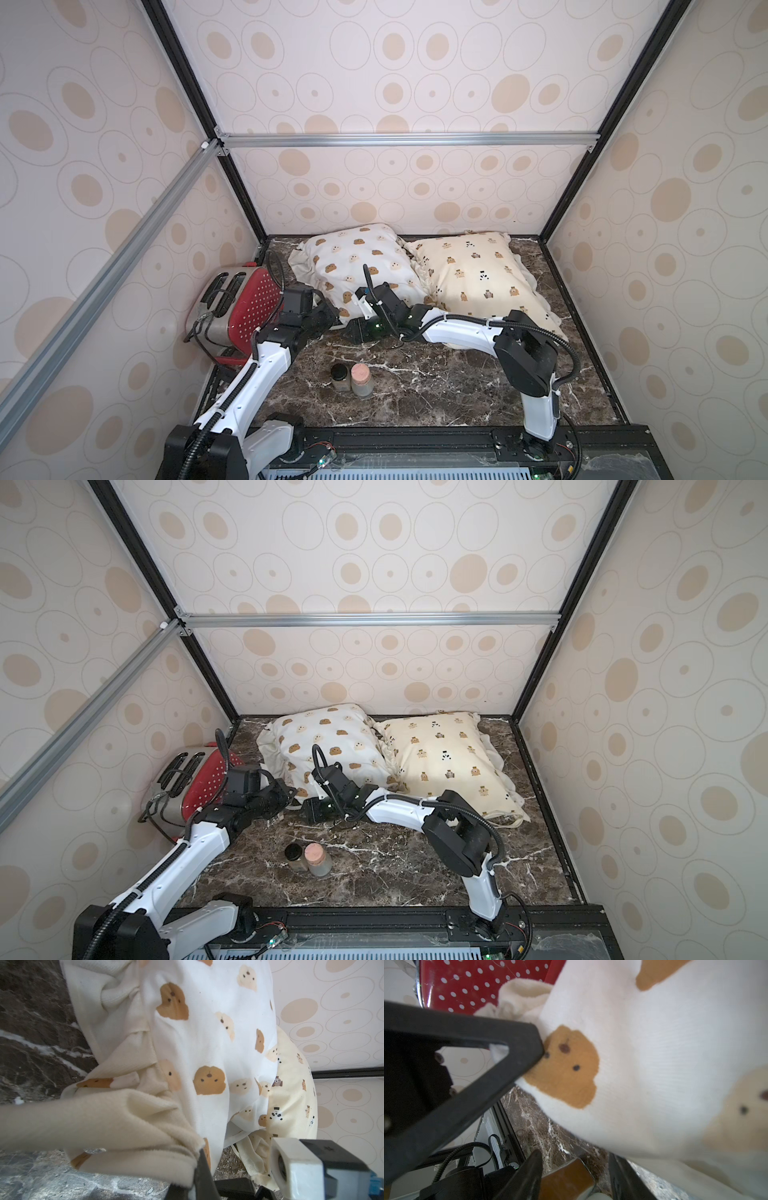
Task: Zip up pillowcases
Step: Zip the zipper on the pillowcase.
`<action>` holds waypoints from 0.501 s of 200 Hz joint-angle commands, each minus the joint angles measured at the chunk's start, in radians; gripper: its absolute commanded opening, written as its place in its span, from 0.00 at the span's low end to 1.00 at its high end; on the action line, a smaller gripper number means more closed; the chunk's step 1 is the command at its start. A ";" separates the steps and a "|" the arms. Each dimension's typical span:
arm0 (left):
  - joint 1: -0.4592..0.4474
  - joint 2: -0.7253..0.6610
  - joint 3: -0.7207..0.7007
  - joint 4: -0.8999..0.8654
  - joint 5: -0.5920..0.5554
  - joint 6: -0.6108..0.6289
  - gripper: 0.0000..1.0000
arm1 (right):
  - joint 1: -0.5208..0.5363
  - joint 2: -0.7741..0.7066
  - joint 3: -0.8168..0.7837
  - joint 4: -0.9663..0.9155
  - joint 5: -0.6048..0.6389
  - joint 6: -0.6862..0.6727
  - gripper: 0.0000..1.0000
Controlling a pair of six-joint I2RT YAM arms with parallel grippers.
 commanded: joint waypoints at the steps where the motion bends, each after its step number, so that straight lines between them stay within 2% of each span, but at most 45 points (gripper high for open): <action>1: -0.004 -0.011 0.049 -0.017 0.017 0.028 0.00 | -0.013 -0.019 0.014 0.039 -0.043 -0.007 0.54; 100: -0.004 0.008 0.091 -0.030 0.041 0.059 0.00 | -0.041 0.058 0.077 0.050 -0.110 -0.052 0.56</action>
